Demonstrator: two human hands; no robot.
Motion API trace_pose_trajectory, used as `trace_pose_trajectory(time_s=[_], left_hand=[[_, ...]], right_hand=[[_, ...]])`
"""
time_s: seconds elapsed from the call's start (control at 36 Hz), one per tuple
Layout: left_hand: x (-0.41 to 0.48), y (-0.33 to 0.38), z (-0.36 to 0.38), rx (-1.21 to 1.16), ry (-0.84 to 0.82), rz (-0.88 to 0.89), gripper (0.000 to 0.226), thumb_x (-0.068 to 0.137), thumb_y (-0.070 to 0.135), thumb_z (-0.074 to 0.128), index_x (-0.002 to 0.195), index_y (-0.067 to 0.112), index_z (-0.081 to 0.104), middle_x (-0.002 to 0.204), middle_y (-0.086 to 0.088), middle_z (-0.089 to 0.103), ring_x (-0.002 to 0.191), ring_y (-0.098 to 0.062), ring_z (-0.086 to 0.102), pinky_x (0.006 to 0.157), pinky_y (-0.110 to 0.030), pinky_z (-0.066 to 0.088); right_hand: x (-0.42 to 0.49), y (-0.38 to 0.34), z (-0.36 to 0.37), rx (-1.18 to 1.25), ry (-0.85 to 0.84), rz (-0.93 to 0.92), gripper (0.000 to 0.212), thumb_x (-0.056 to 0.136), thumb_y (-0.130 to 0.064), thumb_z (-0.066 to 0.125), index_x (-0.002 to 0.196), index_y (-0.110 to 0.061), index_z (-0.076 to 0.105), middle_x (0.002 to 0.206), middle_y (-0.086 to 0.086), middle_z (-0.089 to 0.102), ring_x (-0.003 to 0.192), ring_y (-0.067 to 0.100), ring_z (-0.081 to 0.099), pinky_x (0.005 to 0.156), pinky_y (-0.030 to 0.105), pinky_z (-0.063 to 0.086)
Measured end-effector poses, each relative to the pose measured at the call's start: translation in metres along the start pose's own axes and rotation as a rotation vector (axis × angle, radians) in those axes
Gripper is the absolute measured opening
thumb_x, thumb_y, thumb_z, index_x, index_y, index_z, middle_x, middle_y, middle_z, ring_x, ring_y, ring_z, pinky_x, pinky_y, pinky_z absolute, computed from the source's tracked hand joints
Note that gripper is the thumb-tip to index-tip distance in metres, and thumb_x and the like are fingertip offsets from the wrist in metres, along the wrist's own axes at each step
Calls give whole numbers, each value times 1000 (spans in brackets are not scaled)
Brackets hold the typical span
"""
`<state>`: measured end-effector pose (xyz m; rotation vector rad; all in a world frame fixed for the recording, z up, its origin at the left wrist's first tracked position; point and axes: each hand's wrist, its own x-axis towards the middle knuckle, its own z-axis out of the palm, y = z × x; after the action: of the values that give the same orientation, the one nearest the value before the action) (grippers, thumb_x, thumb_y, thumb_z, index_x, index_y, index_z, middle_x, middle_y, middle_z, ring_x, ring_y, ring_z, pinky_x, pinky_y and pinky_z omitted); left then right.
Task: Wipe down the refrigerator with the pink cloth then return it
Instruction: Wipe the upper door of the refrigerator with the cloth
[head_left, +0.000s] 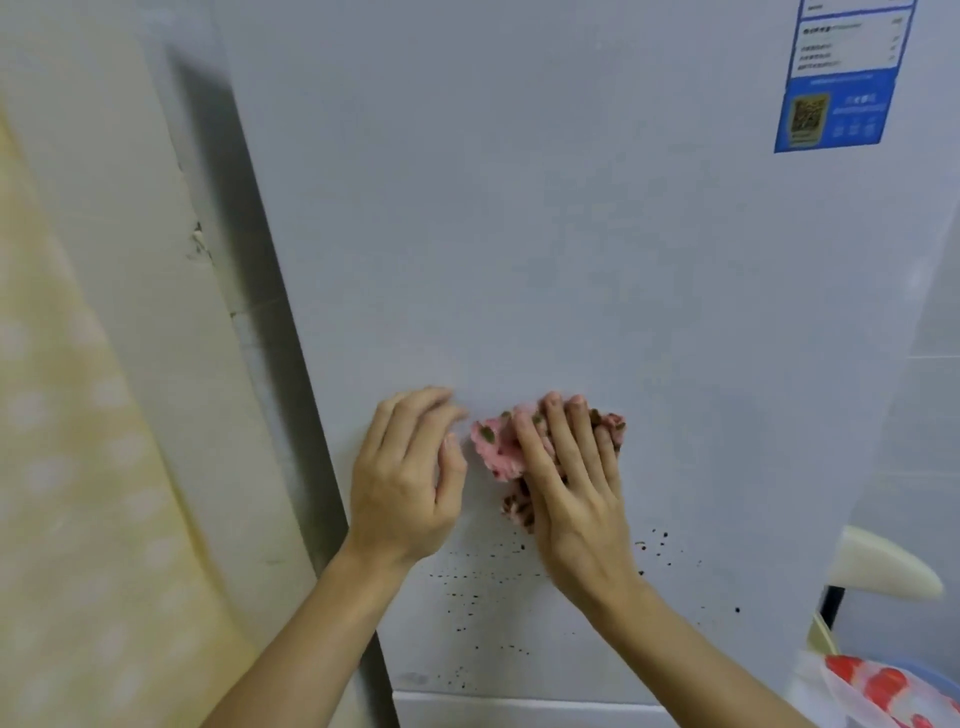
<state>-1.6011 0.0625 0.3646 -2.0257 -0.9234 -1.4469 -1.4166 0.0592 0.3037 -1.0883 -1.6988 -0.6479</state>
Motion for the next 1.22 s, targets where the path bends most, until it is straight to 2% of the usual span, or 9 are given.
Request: trace_pose_trajectory(time_s=[0.17, 0.28, 0.33, 0.42, 0.53, 0.61, 0.78, 1.0, 1.22], left_hand=[[6, 40, -26, -722, -519, -571, 51, 100, 68, 50, 118, 25, 71, 87, 16, 71, 81, -7, 68, 76, -35, 54], [13, 53, -38, -1065, -543, -777, 31, 104, 36, 53, 119, 15, 71, 77, 9, 75, 69, -4, 71, 62, -18, 54], [13, 44, -42, -1137, -468, -881, 33, 108, 26, 48, 124, 7, 70, 96, -3, 81, 89, -18, 78, 72, -24, 61], [6, 27, -47, -1081, -425, -963, 42, 106, 41, 58, 119, 3, 73, 115, -31, 72, 109, -55, 68, 93, -68, 56], [3, 10, -57, -1228, -446, -1124, 48, 96, 43, 70, 131, 10, 69, 133, -9, 72, 130, -28, 65, 115, -56, 44], [2, 1, -62, -1326, -503, -1160, 85, 82, 57, 85, 148, 12, 55, 146, -7, 64, 141, -30, 54, 121, -58, 35], [9, 8, -71, -997, -534, -961, 28, 101, 36, 61, 116, 16, 76, 114, 3, 80, 110, -15, 75, 107, -44, 53], [-4, -1, -74, -1040, -479, -1029, 35, 85, 29, 76, 117, 14, 74, 118, 2, 79, 114, -14, 73, 107, -36, 51], [-5, 4, -71, -757, -396, -1039, 29, 101, 46, 60, 118, 23, 68, 107, 0, 74, 94, -18, 76, 97, -44, 61]], right_hand=[[15, -38, -13, 350, -7, 147, 52, 115, -32, 20, 165, -18, 21, 174, 5, 19, 162, 29, 9, 132, 49, 6], [18, -62, -19, 362, -81, 98, 58, 113, -36, 28, 166, -16, 14, 175, 1, 17, 163, 24, 8, 130, 50, 9], [19, -65, -31, 526, -173, 137, 75, 108, -38, 46, 167, -23, 3, 176, -8, 8, 163, 17, 5, 131, 48, 10], [22, -64, -54, 774, -274, 265, 100, 99, -41, 65, 163, -42, -12, 174, -19, 9, 160, 6, 10, 130, 42, 20], [26, -62, -70, 750, -236, 589, 96, 84, -61, 68, 162, -42, 15, 154, -33, 38, 140, -12, 40, 112, 15, 35], [29, -62, -78, 860, -380, 775, 73, 80, -67, 68, 145, -38, 48, 129, -26, 63, 115, -9, 62, 93, 17, 50], [29, -62, -78, 1091, -294, 974, 27, 86, -39, 72, 92, -14, 81, 94, 12, 80, 92, 24, 77, 94, 46, 61], [32, -45, -77, 1119, -406, 970, 22, 106, -19, 54, 109, -8, 73, 100, 9, 80, 96, 22, 75, 82, 28, 60], [42, -72, -93, 1067, -131, 1003, 20, 105, -27, 60, 98, -18, 77, 92, 8, 79, 87, 25, 77, 86, 44, 58]])
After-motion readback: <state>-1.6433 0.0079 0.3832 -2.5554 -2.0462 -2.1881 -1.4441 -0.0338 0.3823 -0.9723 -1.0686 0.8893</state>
